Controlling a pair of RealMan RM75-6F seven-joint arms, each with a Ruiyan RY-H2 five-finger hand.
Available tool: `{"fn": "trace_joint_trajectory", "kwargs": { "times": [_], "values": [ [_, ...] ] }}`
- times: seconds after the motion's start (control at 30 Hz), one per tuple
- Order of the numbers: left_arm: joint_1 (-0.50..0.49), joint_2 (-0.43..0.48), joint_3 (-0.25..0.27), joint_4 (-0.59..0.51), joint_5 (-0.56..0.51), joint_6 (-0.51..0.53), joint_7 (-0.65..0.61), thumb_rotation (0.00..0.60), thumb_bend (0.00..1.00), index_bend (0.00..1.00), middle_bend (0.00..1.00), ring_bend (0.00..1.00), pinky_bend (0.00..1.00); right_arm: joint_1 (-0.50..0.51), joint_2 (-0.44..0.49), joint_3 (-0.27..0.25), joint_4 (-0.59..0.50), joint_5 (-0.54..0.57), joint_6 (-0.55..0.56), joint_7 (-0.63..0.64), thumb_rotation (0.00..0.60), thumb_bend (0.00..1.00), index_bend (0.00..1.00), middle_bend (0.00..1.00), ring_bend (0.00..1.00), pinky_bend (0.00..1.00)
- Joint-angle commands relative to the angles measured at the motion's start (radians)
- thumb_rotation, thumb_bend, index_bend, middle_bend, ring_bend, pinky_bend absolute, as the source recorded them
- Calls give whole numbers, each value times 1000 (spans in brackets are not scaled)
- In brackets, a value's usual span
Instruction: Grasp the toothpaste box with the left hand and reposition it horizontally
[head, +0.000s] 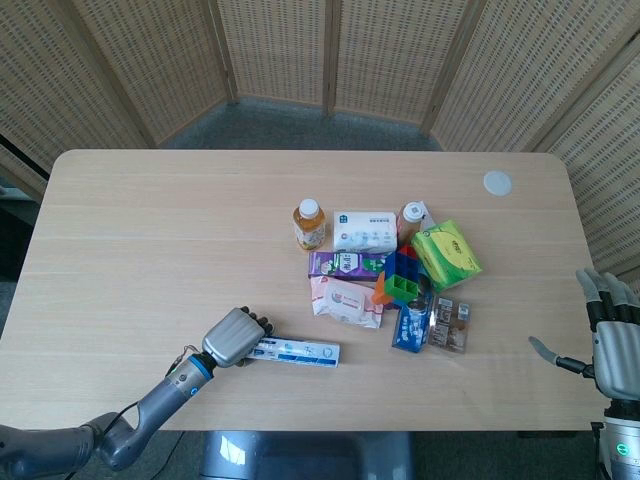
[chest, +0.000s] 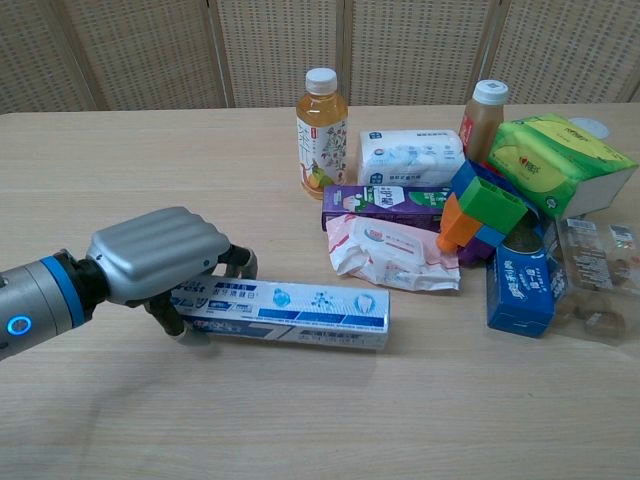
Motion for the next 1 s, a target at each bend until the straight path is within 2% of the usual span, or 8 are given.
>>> {"fn": "trace_joint_trajectory", "kwargs": {
  "times": [0.03, 0.27, 0.6, 0.8, 1.0],
  "values": [
    [5, 22, -17, -15, 8, 31, -20, 600, 203, 538, 552, 620, 533, 2, -1, 1, 0, 0, -3, -2, 314, 31, 0, 0, 0, 0],
    [24, 138, -80, -130, 26, 146, -57, 600, 203, 539, 556, 625, 535, 13, -11, 3, 1, 1, -18, -14, 314, 30, 0, 0, 0, 0],
    [67, 376, -169, -386, 34, 284, -71, 600, 205, 541, 559, 630, 536, 39, -39, 2, 11, 4, -54, -38, 319, 27, 0, 0, 0, 0],
    [88, 456, -204, -478, 18, 324, -56, 600, 203, 543, 562, 631, 537, 43, -41, 0, 11, 7, -61, -46, 312, 30, 0, 0, 0, 0],
    [102, 492, -219, -520, 16, 348, -39, 600, 202, 549, 566, 633, 538, 39, -42, -5, 13, 6, -57, -45, 316, 31, 0, 0, 0, 0]
  ]
}}
